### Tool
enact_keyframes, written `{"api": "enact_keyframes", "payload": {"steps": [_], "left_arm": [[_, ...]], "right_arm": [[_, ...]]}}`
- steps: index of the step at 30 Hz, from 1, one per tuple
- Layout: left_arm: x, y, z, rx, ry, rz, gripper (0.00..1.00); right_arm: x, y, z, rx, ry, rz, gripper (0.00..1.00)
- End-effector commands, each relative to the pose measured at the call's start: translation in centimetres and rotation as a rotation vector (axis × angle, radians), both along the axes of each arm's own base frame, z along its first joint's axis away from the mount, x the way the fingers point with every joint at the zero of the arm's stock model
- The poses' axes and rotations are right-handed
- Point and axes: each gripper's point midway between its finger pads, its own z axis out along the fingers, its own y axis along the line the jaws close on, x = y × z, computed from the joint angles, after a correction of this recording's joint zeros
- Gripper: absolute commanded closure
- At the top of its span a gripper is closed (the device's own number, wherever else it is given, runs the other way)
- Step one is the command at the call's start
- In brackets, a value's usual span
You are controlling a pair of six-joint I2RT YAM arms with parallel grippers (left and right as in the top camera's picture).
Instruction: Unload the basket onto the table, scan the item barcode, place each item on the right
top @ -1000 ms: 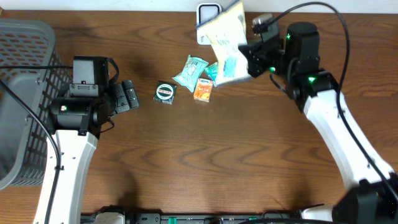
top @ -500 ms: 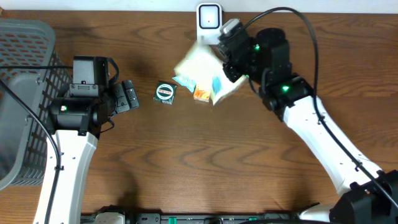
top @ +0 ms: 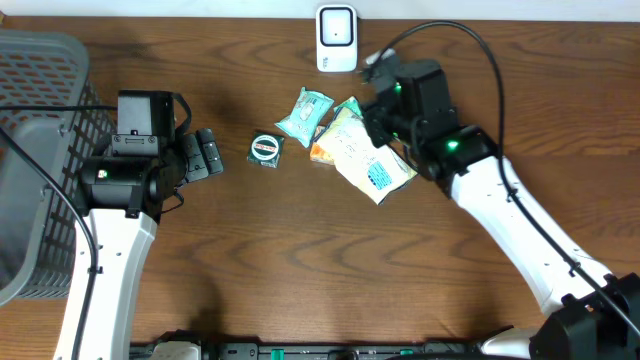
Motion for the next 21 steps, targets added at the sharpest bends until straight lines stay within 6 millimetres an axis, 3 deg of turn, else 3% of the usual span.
{"api": "enact_keyframes", "payload": {"steps": [1,4,8,13,18,21], "left_arm": [[0.0,0.3,0.3,0.014,-0.006,0.006,0.02],[0.0,0.3,0.3,0.014,-0.006,0.006,0.02],[0.0,0.3,0.3,0.014,-0.006,0.006,0.02],[0.0,0.3,0.3,0.014,-0.006,0.006,0.02],[0.0,0.3,0.3,0.014,-0.006,0.006,0.02],[0.0,0.3,0.3,0.014,-0.006,0.006,0.02]], "right_arm": [[-0.2,-3.1,-2.8,0.082,0.171,-0.223,0.3],[-2.2,-5.0,-6.1,0.076,0.347,-0.294,0.13],[-5.4,-5.9,-9.7,0.095,0.554,-0.29,0.01],[-7.4,-5.2,-12.7,0.217,0.676,-0.244,0.01],[-7.7,-7.1,-15.8,0.393,0.751,-0.508,0.01],[-8.2,-6.9,-16.7,0.555,0.819,-0.595,0.01]]}}
